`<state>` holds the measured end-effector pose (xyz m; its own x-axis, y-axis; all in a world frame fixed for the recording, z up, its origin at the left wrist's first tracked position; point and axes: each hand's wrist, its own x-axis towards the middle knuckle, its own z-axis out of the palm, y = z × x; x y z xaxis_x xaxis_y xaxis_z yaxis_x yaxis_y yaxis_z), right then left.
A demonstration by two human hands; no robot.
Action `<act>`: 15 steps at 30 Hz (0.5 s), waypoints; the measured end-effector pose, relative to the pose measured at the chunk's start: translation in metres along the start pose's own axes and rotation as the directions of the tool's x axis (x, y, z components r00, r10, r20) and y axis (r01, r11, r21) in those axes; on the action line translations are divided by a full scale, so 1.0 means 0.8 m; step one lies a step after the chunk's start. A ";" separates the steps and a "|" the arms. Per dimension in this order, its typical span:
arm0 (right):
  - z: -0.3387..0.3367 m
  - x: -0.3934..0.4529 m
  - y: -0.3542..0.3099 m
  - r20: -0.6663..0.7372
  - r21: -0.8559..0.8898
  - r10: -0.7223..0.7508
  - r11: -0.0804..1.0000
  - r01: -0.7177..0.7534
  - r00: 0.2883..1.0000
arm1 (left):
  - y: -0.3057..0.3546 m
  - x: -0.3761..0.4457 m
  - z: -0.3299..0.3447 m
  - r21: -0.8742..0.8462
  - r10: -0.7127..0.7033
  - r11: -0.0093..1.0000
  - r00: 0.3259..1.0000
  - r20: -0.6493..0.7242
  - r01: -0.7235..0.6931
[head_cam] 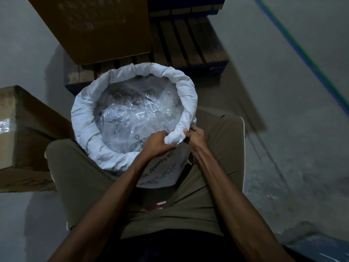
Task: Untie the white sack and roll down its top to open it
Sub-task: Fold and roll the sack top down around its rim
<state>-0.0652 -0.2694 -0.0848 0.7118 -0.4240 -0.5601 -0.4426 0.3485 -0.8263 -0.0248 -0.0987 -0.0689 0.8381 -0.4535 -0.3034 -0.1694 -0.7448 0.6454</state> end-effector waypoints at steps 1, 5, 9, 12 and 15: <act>0.001 0.001 0.000 0.029 -0.003 0.039 0.999 -0.039 0.999 | -0.006 0.001 -0.002 0.063 0.033 0.997 0.999 -0.019 -0.032; 0.006 -0.008 -0.016 0.079 -0.517 -0.047 0.852 0.082 0.996 | 0.000 0.000 0.005 0.148 0.063 0.988 0.989 -0.133 -0.043; -0.005 -0.029 -0.028 0.282 -0.915 -0.402 0.161 0.370 0.871 | 0.015 -0.001 0.017 0.416 0.148 0.906 0.980 -0.132 -0.081; -0.015 -0.013 -0.029 0.601 -0.782 -0.271 -0.390 0.486 0.752 | 0.005 -0.006 0.032 0.567 0.274 0.810 0.952 -0.134 -0.154; -0.009 0.004 -0.037 0.760 -0.591 -0.139 -0.556 0.585 0.635 | -0.009 -0.010 0.045 0.592 0.400 0.768 0.905 -0.144 -0.246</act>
<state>-0.0539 -0.2871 -0.0623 0.9279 0.3174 -0.1956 0.3402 -0.9354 0.0962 -0.0492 -0.1075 -0.0961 0.7653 -0.6381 0.0844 -0.6427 -0.7502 0.1555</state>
